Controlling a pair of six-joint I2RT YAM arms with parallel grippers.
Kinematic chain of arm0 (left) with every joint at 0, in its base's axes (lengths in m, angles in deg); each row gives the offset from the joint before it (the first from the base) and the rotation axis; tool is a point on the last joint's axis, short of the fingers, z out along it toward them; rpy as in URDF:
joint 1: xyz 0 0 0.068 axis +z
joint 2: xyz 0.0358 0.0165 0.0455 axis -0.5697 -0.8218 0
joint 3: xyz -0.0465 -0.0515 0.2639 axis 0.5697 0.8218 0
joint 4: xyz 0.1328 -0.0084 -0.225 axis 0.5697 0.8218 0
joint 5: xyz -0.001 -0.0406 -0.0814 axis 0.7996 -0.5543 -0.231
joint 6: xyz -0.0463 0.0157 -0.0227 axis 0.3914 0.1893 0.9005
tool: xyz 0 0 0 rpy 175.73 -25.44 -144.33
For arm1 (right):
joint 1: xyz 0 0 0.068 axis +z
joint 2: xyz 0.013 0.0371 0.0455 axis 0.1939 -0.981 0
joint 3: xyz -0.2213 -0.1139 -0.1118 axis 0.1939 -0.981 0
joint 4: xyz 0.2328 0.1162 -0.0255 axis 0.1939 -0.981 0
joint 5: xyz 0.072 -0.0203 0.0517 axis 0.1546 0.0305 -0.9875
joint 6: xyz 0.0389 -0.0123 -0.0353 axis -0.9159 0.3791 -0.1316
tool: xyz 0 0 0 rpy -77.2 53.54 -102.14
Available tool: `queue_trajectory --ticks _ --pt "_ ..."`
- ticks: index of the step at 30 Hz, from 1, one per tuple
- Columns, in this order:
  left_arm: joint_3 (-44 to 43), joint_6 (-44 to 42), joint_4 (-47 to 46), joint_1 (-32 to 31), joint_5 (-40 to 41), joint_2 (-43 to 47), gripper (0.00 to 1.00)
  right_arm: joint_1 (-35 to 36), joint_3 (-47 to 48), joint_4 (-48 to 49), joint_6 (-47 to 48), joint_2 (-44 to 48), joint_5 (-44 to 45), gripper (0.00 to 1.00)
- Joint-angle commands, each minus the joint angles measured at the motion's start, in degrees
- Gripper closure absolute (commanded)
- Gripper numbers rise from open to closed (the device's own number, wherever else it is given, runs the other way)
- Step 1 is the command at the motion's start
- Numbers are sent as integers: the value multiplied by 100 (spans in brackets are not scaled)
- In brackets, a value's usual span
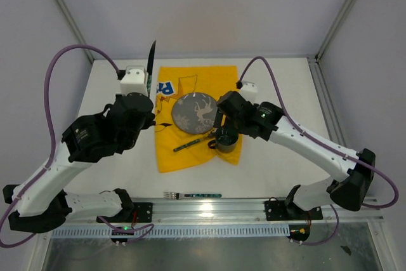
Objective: Set the dinner table for one person
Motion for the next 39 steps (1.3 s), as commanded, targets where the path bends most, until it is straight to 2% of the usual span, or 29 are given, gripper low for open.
queue_trajectory --ticks 1,8,13,16,25,27,28,31,33,34,35,36,39 --pt "51 3 -388 12 -83 181 100 -145 -635 -534 -1120 -155 596 17" --pt "33 64 -327 12 -144 242 100 -206 -1425 -218 -1251 -515 77 17" --pt "42 99 -204 12 -74 321 100 -206 -1584 37 -1217 -647 6 18" --pt "-11 99 -125 12 -30 339 100 -233 -1654 195 -1155 -752 6 21" --pt "-99 117 24 12 93 436 100 -461 -1795 784 -821 -1209 -108 40" --pt "-125 117 60 12 137 453 100 -479 -1804 863 -733 -1253 -178 45" --pt "-117 126 51 12 146 462 100 -505 -1813 959 -698 -1280 -222 53" --pt "-90 134 60 12 189 497 100 -523 -1822 1083 -610 -1324 -345 69" --pt "-81 152 77 12 190 480 100 -532 -1830 1136 -523 -1341 -398 74" --pt "-73 152 86 12 190 462 100 -532 -1839 1188 -505 -1341 -407 81" --pt "-46 161 77 12 181 453 100 -532 -1848 1215 -478 -1341 -450 93" --pt "-29 161 43 21 181 453 100 -540 -1848 1215 -469 -1333 -451 96" --pt "50 143 -28 12 146 436 100 -532 -1865 1198 -469 -1272 -433 97"
